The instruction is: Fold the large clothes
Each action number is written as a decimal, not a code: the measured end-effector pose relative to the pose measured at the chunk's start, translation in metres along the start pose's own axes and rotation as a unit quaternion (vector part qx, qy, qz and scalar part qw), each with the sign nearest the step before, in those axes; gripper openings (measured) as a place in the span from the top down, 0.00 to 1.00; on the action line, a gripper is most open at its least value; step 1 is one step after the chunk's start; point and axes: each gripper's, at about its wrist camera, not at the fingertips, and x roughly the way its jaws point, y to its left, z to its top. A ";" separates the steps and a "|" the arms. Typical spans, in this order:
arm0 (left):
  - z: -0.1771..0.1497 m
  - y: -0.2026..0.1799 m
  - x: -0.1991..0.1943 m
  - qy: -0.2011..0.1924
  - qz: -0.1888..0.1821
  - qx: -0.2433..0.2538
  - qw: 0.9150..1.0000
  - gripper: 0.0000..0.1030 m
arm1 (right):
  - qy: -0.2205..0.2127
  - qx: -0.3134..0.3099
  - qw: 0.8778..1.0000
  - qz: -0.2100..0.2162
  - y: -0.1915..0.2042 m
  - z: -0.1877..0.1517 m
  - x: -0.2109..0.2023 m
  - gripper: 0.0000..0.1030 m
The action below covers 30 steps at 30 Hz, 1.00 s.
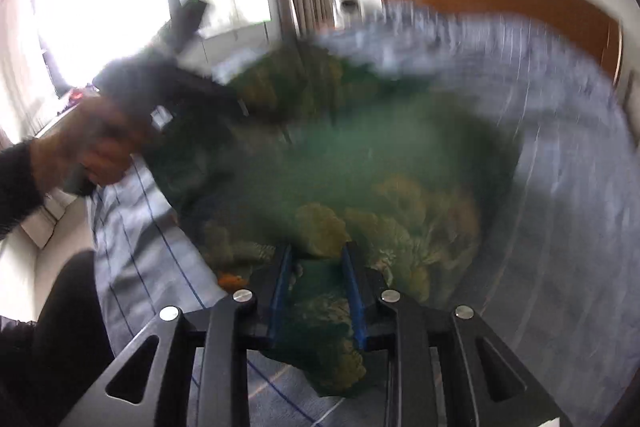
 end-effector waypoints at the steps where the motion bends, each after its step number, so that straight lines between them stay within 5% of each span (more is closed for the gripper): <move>1: -0.004 0.005 0.004 0.000 -0.003 -0.004 1.000 0.59 | 0.015 0.010 1.000 0.001 -0.004 -0.007 0.012 0.75; 6: -0.016 0.024 0.015 -0.018 -0.035 -0.034 0.999 0.56 | 0.031 0.042 0.999 0.013 -0.014 -0.016 0.033 0.77; 11: -0.011 0.017 0.005 -0.017 -0.034 -0.027 0.999 0.53 | 0.088 0.027 0.996 0.017 -0.009 0.015 0.026 0.77; 16: 0.000 0.009 -0.020 -0.018 -0.024 -0.013 0.999 0.43 | 0.010 0.061 0.998 0.019 -0.027 0.103 -0.002 0.74; 20: -0.002 0.018 -0.038 -0.034 -0.010 -0.009 0.999 0.39 | 0.018 0.105 0.994 0.011 -0.058 0.157 0.047 0.74; 25: -0.012 0.038 -0.023 -0.023 0.005 -0.034 0.999 0.41 | 0.120 0.144 0.982 0.015 -0.069 0.160 0.148 0.74; 30: -0.016 0.044 -0.010 -0.024 -0.009 -0.050 0.998 0.42 | 0.114 0.115 0.987 -0.020 -0.057 0.160 0.141 0.74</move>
